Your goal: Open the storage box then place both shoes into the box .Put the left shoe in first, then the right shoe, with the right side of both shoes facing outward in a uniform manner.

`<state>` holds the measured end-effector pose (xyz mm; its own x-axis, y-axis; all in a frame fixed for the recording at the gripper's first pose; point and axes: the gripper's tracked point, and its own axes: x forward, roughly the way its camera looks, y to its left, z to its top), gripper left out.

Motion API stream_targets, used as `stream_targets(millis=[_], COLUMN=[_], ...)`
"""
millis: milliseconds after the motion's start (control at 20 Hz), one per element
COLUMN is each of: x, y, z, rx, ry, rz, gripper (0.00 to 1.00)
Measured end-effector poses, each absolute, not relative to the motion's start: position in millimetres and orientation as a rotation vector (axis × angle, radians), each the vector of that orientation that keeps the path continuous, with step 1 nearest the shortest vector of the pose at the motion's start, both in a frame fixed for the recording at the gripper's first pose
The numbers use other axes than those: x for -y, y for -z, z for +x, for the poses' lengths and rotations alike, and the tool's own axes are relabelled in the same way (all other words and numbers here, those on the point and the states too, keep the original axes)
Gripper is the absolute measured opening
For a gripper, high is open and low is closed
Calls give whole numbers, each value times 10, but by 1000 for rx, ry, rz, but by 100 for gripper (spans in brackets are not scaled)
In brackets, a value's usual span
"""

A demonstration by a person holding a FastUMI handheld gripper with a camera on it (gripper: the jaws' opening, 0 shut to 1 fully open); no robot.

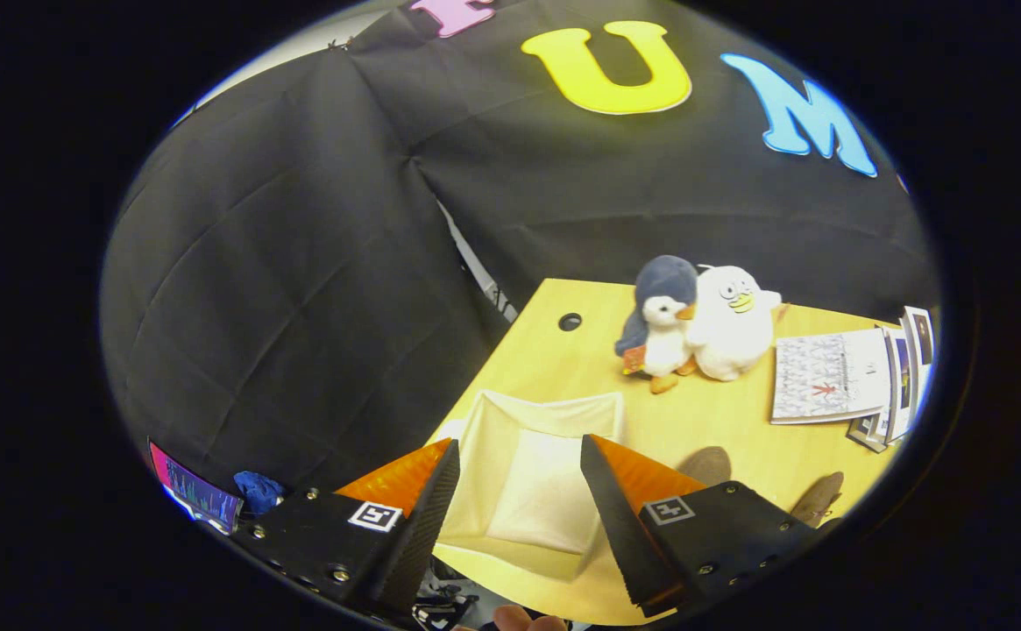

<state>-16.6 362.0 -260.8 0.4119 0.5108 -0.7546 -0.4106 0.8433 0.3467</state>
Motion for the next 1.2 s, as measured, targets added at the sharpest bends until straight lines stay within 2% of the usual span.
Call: stream_targets(millis=[550, 1200], x=[-2416, -1783], y=[3400, 4431], z=[-256, -713], rx=[-1136, -1399], ry=[-386, -273], rz=[129, 75], gripper=[85, 86])
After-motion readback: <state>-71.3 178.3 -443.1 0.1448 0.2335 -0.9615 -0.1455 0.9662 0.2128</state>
